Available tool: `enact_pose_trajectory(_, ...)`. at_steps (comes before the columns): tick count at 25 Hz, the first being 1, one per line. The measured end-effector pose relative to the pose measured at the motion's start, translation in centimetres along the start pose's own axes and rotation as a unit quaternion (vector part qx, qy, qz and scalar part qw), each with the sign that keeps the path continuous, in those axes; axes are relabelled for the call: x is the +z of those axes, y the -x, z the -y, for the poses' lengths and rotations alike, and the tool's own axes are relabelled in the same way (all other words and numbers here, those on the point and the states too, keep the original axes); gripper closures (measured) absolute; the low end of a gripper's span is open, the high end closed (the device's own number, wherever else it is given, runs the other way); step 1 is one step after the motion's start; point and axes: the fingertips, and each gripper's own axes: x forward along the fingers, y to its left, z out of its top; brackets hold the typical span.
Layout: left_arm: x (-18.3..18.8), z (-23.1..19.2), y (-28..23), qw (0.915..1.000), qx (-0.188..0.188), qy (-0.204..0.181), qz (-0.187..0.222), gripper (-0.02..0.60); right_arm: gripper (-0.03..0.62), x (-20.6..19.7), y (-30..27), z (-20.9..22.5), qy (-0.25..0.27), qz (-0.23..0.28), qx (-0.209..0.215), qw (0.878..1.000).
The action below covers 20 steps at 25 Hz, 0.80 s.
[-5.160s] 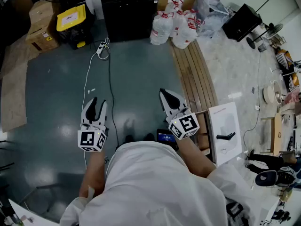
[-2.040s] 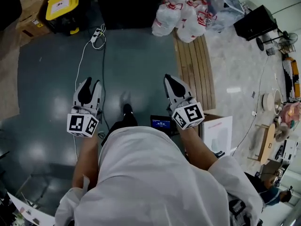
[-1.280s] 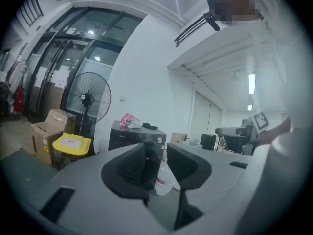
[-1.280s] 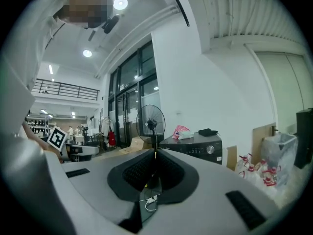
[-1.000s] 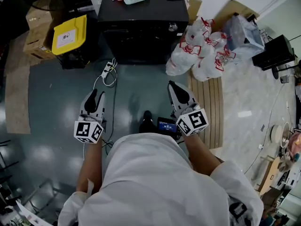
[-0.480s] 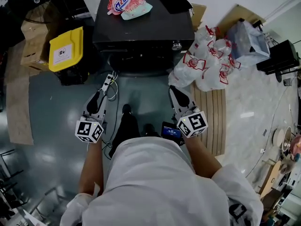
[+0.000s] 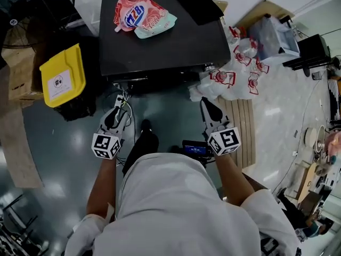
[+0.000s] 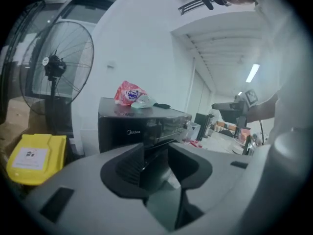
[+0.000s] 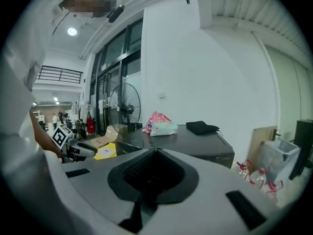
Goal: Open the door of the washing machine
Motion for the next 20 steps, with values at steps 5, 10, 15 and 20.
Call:
enact_pose_trajectory(5, -3.0, -3.0, -5.5, 0.9959, -0.073, -0.024, -0.048, 0.422, 0.560, -2.0, -3.3, 1.2, -0.002, -0.021, -0.022, 1.000)
enact_pose_trajectory(10, -7.7, -4.4, -10.8, 0.9909, -0.099, -0.017, -0.089, 0.420, 0.560, -6.6, -5.8, 1.7, -0.038, -0.057, -0.018, 0.997)
enact_pose_trajectory(15, -13.4, -6.4, -15.8, 0.9805, -0.118, -0.048, -0.149, 0.414, 0.560, -10.6, -8.9, 3.0, -0.088, -0.056, -0.012, 0.994)
enact_pose_trajectory(20, -17.9, -7.3, -17.8, 0.9584, -0.164, -0.130, -0.194, 0.413, 0.560, -15.5, -11.5, 4.5, -0.074, -0.062, 0.001, 0.995)
